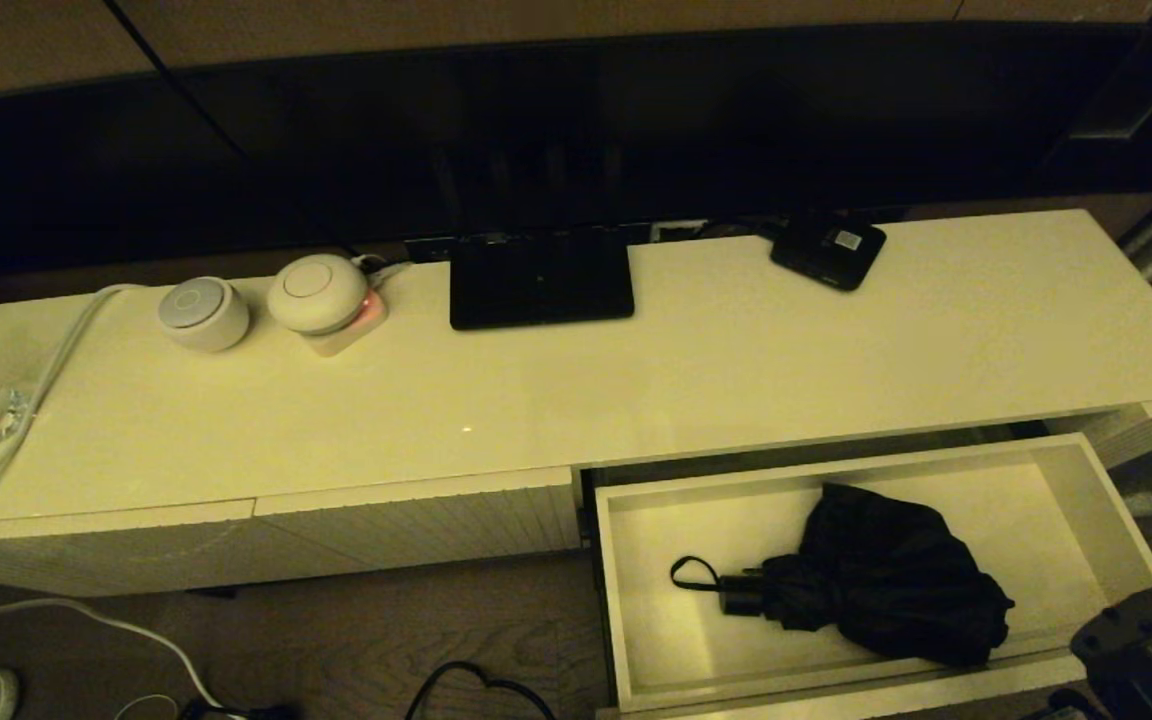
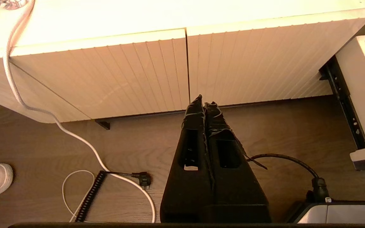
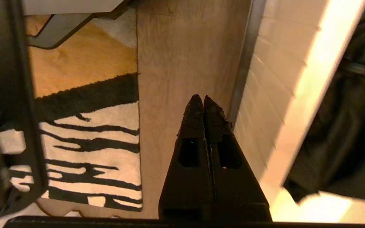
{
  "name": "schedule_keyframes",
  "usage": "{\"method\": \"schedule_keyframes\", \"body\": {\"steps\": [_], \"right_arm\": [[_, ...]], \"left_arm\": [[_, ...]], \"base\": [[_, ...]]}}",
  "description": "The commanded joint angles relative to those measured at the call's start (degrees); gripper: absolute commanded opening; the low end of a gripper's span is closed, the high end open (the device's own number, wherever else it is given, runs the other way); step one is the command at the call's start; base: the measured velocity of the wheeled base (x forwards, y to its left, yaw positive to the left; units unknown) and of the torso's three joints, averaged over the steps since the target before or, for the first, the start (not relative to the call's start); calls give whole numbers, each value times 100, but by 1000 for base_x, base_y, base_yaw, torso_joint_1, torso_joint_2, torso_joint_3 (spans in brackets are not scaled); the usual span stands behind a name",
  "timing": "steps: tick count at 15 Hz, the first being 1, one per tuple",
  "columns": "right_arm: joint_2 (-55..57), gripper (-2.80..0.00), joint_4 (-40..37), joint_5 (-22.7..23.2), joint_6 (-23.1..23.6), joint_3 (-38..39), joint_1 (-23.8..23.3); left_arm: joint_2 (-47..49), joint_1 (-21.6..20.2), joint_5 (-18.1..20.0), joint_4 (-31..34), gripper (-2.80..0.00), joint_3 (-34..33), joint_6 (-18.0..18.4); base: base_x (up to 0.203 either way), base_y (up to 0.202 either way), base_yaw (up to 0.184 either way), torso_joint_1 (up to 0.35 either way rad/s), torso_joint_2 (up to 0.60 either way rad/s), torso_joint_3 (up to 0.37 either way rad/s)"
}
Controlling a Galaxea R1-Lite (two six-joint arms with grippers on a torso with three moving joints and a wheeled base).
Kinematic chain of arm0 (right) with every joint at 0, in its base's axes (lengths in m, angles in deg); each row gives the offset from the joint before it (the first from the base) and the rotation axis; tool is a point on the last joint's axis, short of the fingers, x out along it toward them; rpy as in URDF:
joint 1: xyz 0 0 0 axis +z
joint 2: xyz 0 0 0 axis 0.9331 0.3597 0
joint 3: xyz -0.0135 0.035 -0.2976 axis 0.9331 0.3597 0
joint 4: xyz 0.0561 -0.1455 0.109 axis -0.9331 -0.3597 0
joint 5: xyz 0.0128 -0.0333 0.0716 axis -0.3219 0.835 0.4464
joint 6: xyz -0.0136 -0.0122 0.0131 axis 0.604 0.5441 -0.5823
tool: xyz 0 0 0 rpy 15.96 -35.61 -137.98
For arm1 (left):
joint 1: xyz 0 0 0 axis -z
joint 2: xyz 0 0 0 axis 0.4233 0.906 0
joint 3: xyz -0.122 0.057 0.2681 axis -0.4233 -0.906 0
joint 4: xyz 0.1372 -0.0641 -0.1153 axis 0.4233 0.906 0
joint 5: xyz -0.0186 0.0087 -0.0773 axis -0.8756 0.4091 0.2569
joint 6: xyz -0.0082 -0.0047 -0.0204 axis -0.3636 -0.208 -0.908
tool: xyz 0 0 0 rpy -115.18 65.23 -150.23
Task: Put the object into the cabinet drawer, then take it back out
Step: Close the drawer
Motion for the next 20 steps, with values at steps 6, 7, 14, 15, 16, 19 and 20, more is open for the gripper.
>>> {"method": "schedule_keyframes", "body": {"steps": [6, 7, 14, 15, 16, 19, 20], "right_arm": [[1121, -280, 1698, -107, 48, 287, -221], [1121, -280, 1886, -146, 48, 282, -282], [1350, -280, 2500, -957, 55, 83, -525], [1387, -280, 2581, -968, 49, 26, -531], [1430, -280, 2659, -969, 48, -54, -534], [1628, -280, 2943, -977, 48, -295, -534], [1732, -280, 3077, -977, 48, -382, -536]], "left_arm": [[0, -2, -3, -1, -280, -18, 3], [0, -2, -3, -1, -280, -18, 3], [0, -2, -3, -1, -280, -18, 3], [0, -2, 4, 0, -280, -18, 3], [0, -2, -3, -1, -280, -18, 3], [0, -2, -3, -1, -280, -18, 3], [0, -2, -3, 4, -280, -18, 3]], "base": [[0, 0, 0, 0, 0, 0], [0, 0, 0, 0, 0, 0], [0, 0, 0, 0, 0, 0], [0, 0, 0, 0, 0, 0], [0, 0, 0, 0, 0, 0], [0, 0, 0, 0, 0, 0], [0, 0, 0, 0, 0, 0]]}}
